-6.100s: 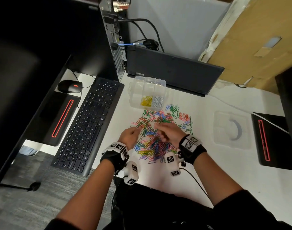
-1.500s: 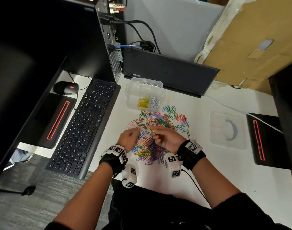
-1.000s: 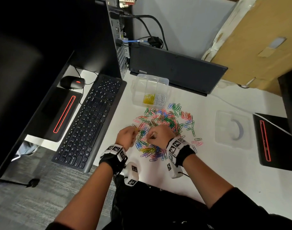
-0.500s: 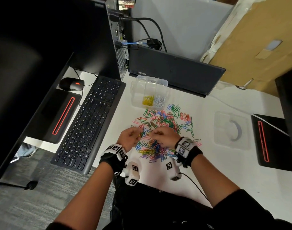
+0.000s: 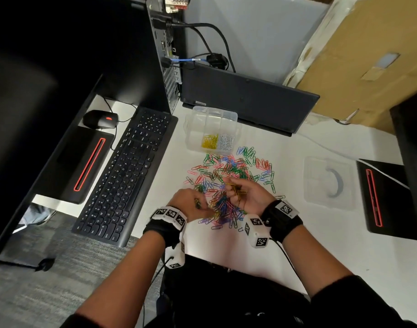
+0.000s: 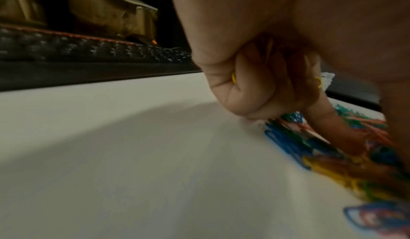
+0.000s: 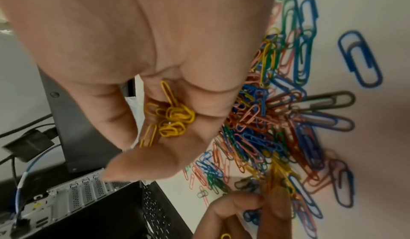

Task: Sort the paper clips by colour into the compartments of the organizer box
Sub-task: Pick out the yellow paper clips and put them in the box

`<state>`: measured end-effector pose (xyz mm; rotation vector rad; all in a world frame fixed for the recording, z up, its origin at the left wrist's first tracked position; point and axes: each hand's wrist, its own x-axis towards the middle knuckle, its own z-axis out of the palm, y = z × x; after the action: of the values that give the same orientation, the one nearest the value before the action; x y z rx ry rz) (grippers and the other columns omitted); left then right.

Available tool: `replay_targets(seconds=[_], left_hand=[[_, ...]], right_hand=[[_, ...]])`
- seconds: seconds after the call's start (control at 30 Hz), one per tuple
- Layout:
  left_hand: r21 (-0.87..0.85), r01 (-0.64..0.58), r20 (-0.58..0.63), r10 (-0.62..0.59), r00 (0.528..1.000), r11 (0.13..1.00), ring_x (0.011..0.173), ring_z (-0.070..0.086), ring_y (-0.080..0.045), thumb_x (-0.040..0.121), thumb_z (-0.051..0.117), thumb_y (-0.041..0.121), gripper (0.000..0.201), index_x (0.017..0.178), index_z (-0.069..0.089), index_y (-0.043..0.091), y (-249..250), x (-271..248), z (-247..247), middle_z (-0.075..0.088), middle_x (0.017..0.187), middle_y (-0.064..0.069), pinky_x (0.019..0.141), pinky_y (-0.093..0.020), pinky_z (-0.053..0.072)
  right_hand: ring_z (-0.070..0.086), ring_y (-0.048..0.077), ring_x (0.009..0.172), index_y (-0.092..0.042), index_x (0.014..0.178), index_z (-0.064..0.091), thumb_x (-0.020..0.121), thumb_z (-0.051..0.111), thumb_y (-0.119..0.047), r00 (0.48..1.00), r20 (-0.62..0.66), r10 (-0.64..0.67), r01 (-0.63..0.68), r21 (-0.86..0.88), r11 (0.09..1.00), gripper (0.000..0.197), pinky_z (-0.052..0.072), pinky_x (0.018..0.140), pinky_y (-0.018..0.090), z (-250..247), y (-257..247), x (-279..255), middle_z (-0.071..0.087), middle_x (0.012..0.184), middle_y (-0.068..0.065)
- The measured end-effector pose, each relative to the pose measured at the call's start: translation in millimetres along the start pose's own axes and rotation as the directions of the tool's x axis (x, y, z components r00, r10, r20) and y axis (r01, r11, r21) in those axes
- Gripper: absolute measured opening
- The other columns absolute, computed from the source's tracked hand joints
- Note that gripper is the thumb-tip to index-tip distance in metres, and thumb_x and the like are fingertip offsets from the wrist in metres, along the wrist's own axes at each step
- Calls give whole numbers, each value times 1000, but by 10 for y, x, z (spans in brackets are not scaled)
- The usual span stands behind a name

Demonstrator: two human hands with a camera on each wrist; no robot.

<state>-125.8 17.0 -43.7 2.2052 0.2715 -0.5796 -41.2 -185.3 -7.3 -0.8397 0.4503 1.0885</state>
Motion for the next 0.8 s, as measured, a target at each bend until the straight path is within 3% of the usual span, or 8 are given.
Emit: replay_targets(seconds=[0.1,0.2,0.33,0.4,0.5,0.6,0.7,0.8], left_hand=[[106,-10,14,9,1000,994,69,63,-3,56,81,53,23,60,69,33,-11,21,42,69,72,15,69,-21,52],[67,-39,11,38,999,997,77,64,-5,68,79,44,15,68,74,30,35,17,78,71,77,14,79,-24,51],[20,-66,-45,67,997,998,73,64,-3,75,79,37,9,73,75,29,93,50,109,70,77,15,78,-25,54],[-66,-61,-90,54,994,996,74,64,-2,74,81,28,5,76,77,25,115,55,112,70,76,15,77,-20,53],[-160,-55,-146,31,989,986,76,65,-1,73,82,26,6,76,78,25,115,50,78,72,77,14,73,-14,51],[-204,-31,-166,-3,986,979,79,65,1,74,81,24,4,77,78,25,62,71,37,73,81,14,77,-14,50],[-251,12,-160,-54,986,968,88,65,-4,78,79,24,5,82,77,23,-7,113,-21,73,90,8,85,-20,50],[-234,69,-124,-100,987,970,97,63,-14,86,71,28,9,91,74,21,-112,164,-50,71,102,0,89,-26,48]], right_hand=[[56,13,61,-5,89,68,92,62,-26,997,-77,-9,-4,-157,988,23,48,45,18,11,26,-27,61,76,7],[54,12,54,-7,72,65,93,64,-25,987,-147,-71,-4,-457,889,28,43,41,18,48,54,-69,63,71,7],[36,9,42,-15,60,53,92,66,-34,979,-194,-59,-70,-596,800,39,28,35,18,62,88,-89,48,55,0],[28,9,40,-16,59,54,91,67,-39,972,-214,-100,-75,-680,729,41,23,36,19,35,113,-97,40,49,-4],[29,11,38,-16,57,62,89,69,-40,962,-133,-239,-7,-886,465,40,28,39,20,-12,150,-113,38,44,-4],[34,9,35,-18,56,63,90,67,-40,977,-28,-209,28,-966,258,41,30,41,19,-36,184,-112,40,38,-8],[39,3,32,-16,56,60,95,57,-45,985,-1,-171,29,-984,174,49,33,42,15,19,234,-79,44,35,-10],[45,4,40,-10,73,73,99,54,-40,983,26,-183,66,-975,213,44,38,48,16,40,297,-4,54,45,-11]])
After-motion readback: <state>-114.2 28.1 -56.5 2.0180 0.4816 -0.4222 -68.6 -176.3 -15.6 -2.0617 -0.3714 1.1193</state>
